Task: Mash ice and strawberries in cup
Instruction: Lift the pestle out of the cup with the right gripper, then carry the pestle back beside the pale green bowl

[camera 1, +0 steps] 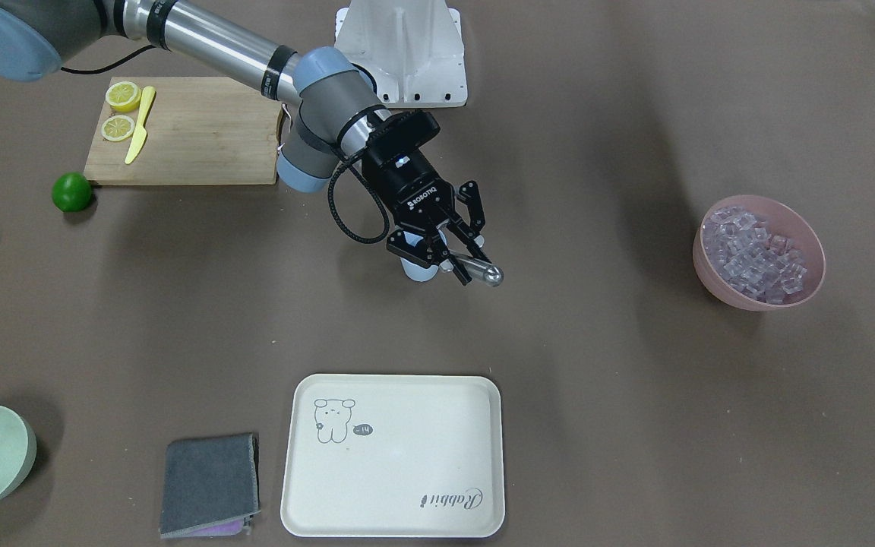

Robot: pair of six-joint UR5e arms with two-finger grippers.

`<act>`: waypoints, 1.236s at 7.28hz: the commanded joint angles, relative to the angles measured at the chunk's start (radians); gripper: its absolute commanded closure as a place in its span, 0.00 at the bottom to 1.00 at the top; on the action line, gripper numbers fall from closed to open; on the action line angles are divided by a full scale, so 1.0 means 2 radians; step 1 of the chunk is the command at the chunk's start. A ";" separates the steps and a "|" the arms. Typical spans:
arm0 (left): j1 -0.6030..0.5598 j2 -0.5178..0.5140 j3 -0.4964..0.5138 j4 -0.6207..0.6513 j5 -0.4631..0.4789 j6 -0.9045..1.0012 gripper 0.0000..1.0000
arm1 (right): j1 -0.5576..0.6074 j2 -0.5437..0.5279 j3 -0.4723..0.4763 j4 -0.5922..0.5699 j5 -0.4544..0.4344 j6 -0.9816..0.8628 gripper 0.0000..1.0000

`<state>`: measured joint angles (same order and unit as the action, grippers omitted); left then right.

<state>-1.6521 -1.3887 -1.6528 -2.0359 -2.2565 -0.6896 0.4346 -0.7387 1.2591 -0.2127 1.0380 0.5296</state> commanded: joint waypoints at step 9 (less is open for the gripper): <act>0.034 -0.025 -0.009 -0.094 -0.002 0.098 0.03 | 0.313 -0.139 0.074 -0.367 0.388 0.067 1.00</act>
<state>-1.6008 -1.4359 -1.6692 -2.1958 -2.2608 -0.5226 1.0235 -0.9664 1.4101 -0.8837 1.7459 0.6565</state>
